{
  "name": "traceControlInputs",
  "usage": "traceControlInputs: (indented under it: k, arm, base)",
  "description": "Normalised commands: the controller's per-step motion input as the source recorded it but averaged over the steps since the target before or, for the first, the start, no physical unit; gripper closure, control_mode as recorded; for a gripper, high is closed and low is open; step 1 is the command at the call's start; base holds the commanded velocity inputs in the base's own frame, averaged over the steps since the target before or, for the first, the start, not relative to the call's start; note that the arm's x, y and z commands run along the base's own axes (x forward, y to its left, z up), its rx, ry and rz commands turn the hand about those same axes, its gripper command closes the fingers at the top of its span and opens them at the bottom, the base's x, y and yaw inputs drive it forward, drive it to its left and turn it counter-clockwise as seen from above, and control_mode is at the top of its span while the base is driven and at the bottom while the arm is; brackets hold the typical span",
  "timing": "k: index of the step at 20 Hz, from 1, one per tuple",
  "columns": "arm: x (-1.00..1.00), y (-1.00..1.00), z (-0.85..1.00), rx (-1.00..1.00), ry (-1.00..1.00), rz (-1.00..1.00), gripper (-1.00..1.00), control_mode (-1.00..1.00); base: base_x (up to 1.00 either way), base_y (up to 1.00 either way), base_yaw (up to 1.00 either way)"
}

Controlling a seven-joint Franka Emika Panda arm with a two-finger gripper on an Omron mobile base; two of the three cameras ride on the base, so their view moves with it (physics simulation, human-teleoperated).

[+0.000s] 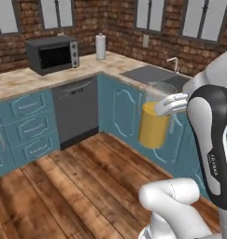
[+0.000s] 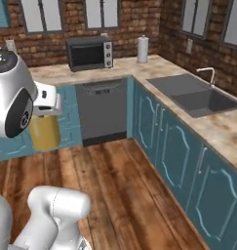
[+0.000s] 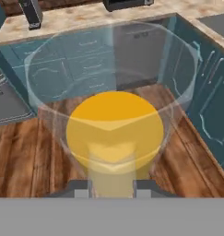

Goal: There is a tray on the dining counter. Grab the cup, mug, and pitcher and place them on the tray. The pitcher may be placed next to the tray if it cannot fit the tray.

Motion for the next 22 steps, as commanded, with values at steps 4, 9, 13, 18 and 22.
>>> traceControlInputs:
  k: [4,9,13,18,22]
  arm:
    - [0.00,0.00,0.00,0.00,0.00,0.00,1.00,1.00]
    - [0.00,0.00,0.00,0.00,0.00,0.00,1.00,1.00]
    - [0.00,0.00,0.00,0.00,0.00,0.00,1.00,1.00]
    - [0.00,0.00,0.00,0.00,0.00,0.00,1.00,1.00]
    - [0.00,0.00,0.00,0.00,0.00,0.00,1.00,1.00]
  base:
    - [0.19,0.12,0.72]
    - [0.27,0.00,0.76]
    - [0.30,0.00,0.72]
    - [0.35,0.00,0.70]
    - [0.52,-0.01,0.65]
